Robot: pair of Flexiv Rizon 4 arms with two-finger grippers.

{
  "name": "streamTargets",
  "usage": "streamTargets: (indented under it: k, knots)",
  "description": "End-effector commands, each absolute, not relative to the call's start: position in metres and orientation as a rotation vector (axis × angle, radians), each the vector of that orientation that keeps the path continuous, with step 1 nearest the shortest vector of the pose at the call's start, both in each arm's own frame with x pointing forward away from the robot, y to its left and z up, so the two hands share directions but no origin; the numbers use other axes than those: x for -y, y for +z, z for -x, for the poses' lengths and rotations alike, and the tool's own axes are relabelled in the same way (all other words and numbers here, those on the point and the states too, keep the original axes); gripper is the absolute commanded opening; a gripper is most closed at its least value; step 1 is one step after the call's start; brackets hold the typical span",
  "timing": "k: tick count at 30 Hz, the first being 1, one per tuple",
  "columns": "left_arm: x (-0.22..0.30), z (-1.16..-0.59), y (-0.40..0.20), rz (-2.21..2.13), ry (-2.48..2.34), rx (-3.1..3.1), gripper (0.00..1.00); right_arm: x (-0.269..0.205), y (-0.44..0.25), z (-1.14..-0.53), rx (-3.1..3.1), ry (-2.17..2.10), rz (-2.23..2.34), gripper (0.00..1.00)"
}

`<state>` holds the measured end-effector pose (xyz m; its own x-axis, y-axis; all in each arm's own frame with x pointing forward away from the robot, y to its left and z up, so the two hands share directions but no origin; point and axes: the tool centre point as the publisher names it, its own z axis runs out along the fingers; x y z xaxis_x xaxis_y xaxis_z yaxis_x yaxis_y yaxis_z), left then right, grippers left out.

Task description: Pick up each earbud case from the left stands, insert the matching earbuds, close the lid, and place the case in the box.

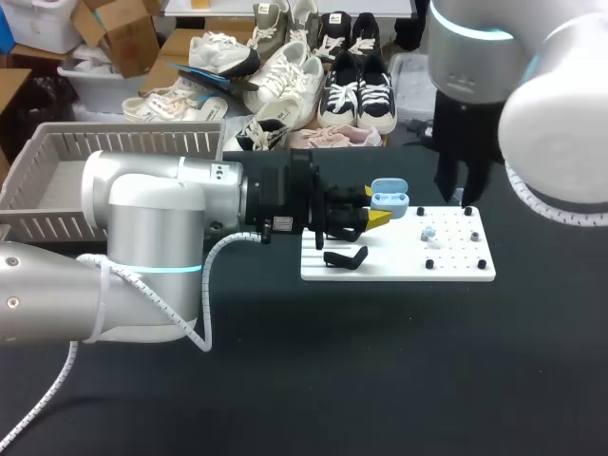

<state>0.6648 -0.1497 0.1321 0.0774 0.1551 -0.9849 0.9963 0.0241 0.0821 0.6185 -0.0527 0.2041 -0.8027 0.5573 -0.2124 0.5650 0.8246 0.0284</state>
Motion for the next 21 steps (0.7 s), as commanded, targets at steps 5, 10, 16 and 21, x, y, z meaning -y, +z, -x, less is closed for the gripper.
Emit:
streamTargets:
  k: [5,10,16,21]
  knots:
    - [0.150,-0.663,0.131,-1.329,-1.045,-1.275,0.00,0.030,0.210,-0.638,-2.803,-0.132,-0.882,0.00]
    - [0.150,-0.663,0.131,-1.329,-1.045,-1.275,0.00,0.022,0.211,-0.647,-2.806,-0.139,-0.881,0.00]
    - [0.150,-0.663,0.131,-1.329,-1.045,-1.275,0.00,0.014,0.213,-0.652,-2.803,-0.137,-0.877,0.00]
    - [0.150,-0.663,0.131,-1.329,-1.045,-1.275,0.00,0.006,0.211,-0.653,-2.805,-0.135,-0.867,0.00]
